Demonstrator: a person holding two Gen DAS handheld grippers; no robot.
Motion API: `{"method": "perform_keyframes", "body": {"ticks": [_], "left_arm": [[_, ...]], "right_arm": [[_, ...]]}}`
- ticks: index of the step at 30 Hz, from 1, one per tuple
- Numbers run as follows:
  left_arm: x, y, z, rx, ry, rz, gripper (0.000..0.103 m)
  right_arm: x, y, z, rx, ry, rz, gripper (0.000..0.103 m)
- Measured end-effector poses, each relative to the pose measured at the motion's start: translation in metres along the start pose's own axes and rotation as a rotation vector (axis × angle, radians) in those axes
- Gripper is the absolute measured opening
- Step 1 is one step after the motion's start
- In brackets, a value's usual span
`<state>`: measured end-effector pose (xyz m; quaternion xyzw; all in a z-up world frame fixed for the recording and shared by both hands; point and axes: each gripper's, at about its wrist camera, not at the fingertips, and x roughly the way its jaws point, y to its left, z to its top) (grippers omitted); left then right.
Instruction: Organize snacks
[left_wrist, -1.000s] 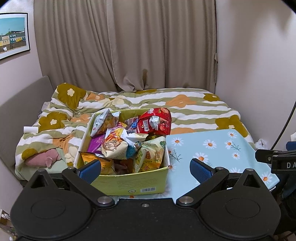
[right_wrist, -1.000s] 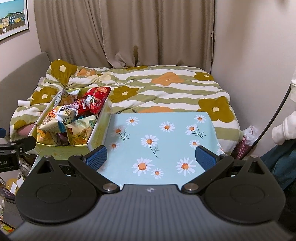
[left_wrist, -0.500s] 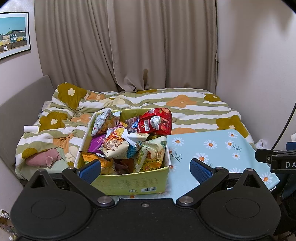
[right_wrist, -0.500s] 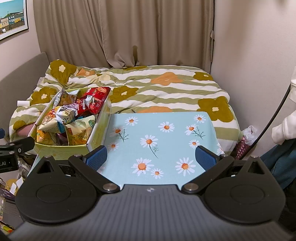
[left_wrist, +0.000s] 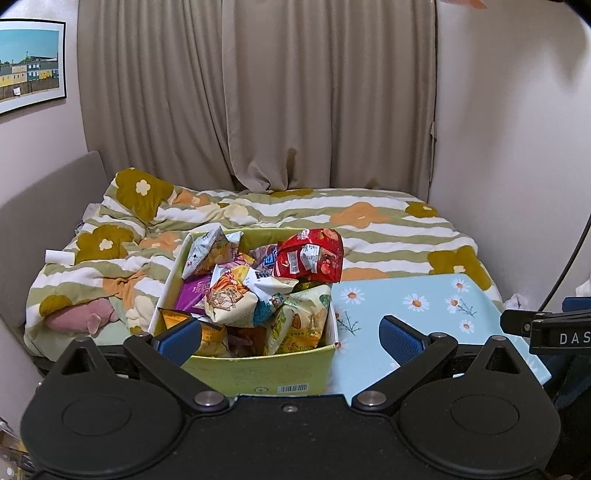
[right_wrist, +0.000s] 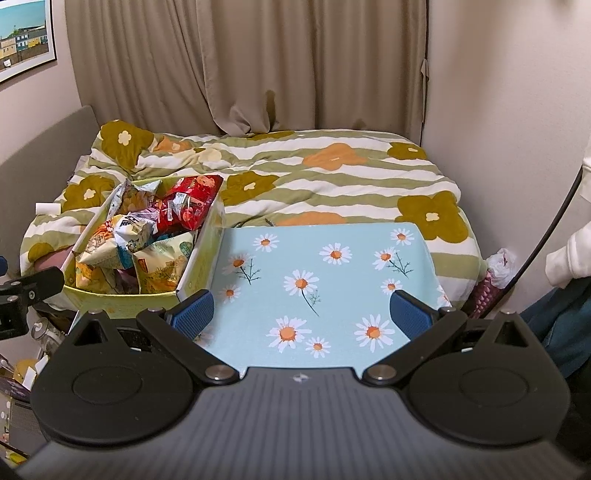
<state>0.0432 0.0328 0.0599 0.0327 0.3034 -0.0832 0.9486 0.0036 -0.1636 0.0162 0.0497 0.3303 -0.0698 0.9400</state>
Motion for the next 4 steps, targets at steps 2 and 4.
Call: {"method": "perform_keyframes", "body": {"ticks": [2,4], "left_arm": [[0.0004,0.0005,-0.0007,0.004,-0.004,0.009,0.103],[0.0001,0.0012,0.0007,0.006,-0.012,0.017,0.103]], "right_arm": [[0.0010,0.0014,0.0007,0.006,-0.001,-0.003,0.103],[0.0018,0.0030,0.0013,0.003,0.001,0.002,0.103]]}}
